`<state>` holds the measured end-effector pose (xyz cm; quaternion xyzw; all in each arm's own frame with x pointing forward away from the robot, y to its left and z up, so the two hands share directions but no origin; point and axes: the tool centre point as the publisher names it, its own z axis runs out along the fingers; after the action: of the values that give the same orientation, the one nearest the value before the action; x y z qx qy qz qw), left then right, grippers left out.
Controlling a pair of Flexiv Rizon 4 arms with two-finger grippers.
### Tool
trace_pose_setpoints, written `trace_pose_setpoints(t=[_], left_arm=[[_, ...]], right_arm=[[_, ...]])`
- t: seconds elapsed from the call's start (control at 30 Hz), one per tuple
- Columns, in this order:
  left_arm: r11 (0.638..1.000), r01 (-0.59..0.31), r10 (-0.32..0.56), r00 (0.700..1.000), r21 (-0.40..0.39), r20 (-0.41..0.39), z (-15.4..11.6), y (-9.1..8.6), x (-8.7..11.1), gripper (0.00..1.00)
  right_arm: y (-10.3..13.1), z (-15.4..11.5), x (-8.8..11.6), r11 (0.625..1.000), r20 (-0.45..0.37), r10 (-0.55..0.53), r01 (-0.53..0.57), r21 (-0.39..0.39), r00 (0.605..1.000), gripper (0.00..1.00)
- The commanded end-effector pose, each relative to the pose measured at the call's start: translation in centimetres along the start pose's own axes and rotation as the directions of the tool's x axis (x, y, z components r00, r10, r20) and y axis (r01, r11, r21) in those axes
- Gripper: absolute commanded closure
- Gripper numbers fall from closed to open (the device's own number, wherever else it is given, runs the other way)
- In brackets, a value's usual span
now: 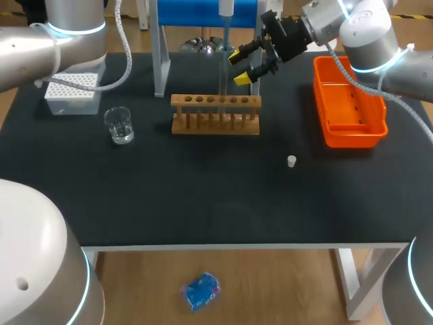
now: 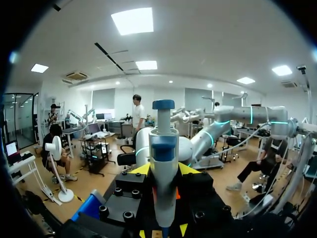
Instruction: Invert the test tube, pick up the pipette, mount the tip to pipette, aspirate from beaker and dispense into the tube, eject the tip, return the pipette, and cap with the stopper.
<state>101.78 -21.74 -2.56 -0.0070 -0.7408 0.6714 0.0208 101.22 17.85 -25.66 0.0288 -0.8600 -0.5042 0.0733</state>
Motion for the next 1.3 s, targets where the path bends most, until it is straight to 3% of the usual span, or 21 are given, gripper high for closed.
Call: trace_pose_setpoints(t=[0.03,1.3], left_arm=[[1.000,0.004,-0.004,1.000,0.010,-0.008,0.3,0.2,-0.4,1.00],[1.000,-0.021,0.021,0.998,0.010,0.052,-1.4,0.8,-1.7,1.00]], right_arm=[[0.0,0.0,0.1,1.000,0.001,0.000,0.000,0.002,1.000,0.00],[0.0,0.0,0.1,1.000,0.001,0.000,0.000,0.002,1.000,0.00]])
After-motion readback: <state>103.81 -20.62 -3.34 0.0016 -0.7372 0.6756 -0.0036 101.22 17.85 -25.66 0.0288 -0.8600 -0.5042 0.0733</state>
